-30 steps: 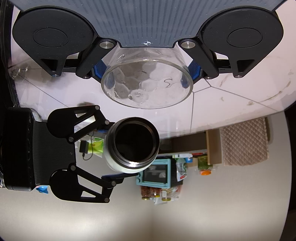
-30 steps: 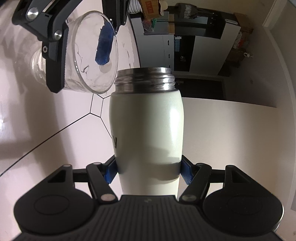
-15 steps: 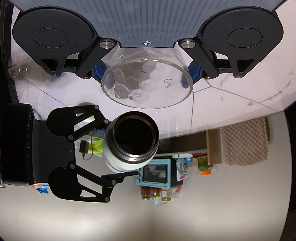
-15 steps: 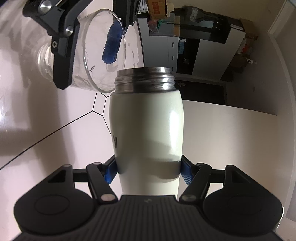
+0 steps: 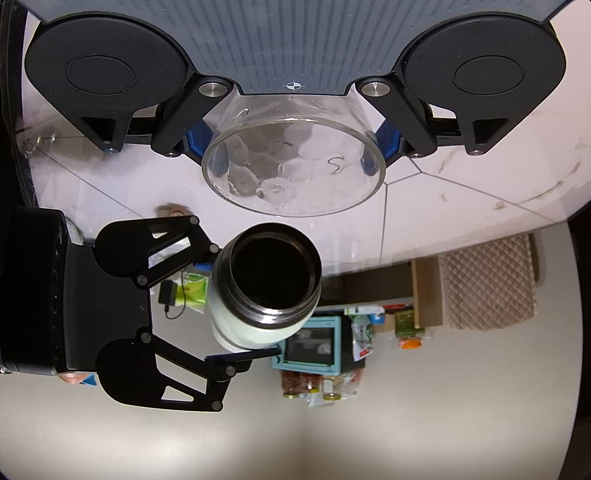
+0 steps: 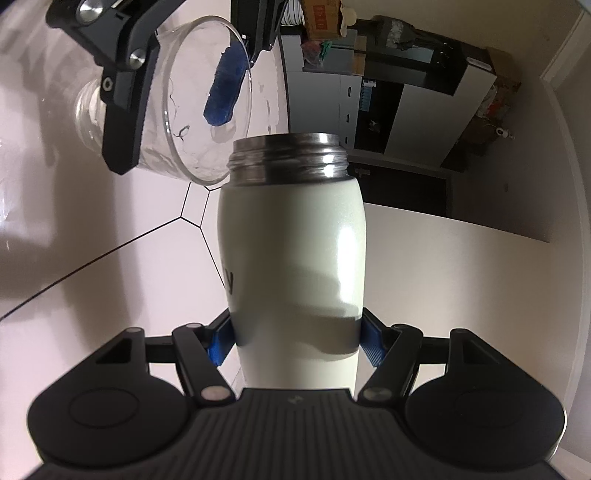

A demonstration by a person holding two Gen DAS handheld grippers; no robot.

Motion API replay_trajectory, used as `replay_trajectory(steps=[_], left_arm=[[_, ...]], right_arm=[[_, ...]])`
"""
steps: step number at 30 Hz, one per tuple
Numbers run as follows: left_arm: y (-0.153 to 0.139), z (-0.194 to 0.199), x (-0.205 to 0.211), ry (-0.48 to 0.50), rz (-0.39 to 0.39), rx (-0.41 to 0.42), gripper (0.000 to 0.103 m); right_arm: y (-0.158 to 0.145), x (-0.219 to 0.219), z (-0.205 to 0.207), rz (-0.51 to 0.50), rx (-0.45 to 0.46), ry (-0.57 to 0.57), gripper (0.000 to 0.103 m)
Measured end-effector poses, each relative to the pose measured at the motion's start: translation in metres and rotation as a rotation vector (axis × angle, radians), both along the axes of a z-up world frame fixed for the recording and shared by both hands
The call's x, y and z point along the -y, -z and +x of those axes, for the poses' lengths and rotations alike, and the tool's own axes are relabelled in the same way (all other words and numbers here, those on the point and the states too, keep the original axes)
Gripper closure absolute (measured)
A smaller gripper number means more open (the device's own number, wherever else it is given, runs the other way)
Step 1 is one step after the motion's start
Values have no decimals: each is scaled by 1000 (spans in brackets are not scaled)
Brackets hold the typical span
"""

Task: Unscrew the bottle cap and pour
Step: 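Pour water from the bottle into the glass held by the left gripper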

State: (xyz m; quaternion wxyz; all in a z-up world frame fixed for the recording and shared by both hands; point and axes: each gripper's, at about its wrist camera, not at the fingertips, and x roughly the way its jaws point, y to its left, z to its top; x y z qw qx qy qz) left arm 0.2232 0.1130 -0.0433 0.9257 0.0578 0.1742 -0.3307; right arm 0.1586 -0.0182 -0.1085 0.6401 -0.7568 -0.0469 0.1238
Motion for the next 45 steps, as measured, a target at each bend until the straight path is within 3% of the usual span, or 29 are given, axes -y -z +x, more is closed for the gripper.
replay_trajectory(steps=[33,36,45], left_arm=[[0,0,-1,0,0,0,16],[0,0,-1,0,0,0,16],[0,0,-1,0,0,0,16]], right_arm=[[14,-12,7,-71,19,2,33],[5,23,2,-73,14,-9,33],[-1,18,7,-79,18,-14,33]])
